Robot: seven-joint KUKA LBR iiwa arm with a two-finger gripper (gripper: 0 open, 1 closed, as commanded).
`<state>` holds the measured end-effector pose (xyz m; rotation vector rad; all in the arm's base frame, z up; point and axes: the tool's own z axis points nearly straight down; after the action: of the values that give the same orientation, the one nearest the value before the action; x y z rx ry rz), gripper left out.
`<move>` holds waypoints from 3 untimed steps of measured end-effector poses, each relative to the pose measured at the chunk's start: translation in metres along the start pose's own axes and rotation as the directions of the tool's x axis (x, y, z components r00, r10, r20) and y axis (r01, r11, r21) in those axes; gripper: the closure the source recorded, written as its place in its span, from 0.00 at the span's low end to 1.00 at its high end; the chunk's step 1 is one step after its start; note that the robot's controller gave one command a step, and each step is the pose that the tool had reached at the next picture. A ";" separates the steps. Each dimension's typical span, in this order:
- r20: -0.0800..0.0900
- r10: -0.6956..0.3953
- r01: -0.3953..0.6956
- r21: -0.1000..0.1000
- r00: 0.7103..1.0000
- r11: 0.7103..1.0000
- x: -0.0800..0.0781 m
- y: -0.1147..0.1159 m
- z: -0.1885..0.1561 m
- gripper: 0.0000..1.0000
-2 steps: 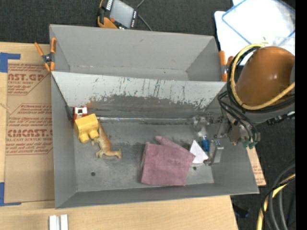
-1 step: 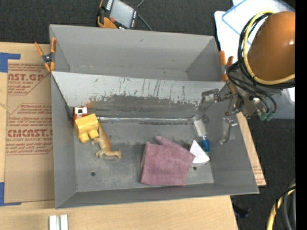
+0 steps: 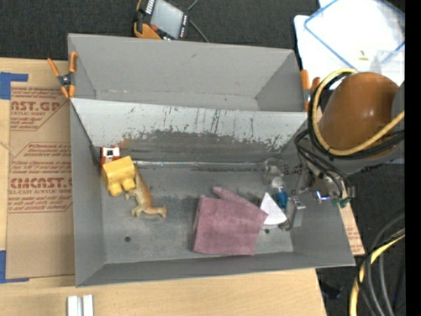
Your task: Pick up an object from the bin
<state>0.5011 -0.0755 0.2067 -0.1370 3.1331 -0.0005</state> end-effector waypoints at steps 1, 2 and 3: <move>0.009 -0.096 0.096 0.003 0.995 0.995 -0.005 -0.005 -0.067 0.00; 0.006 -0.285 0.285 0.002 0.958 0.958 0.000 -0.009 -0.010 0.00; 0.001 -0.322 0.322 -0.002 0.947 0.947 0.001 -0.009 0.059 0.00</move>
Offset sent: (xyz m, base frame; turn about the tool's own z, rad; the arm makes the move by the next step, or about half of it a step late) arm -0.0055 -0.0137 -0.0705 -0.4374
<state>0.5008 -0.0846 0.1473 -0.6467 3.0679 0.0017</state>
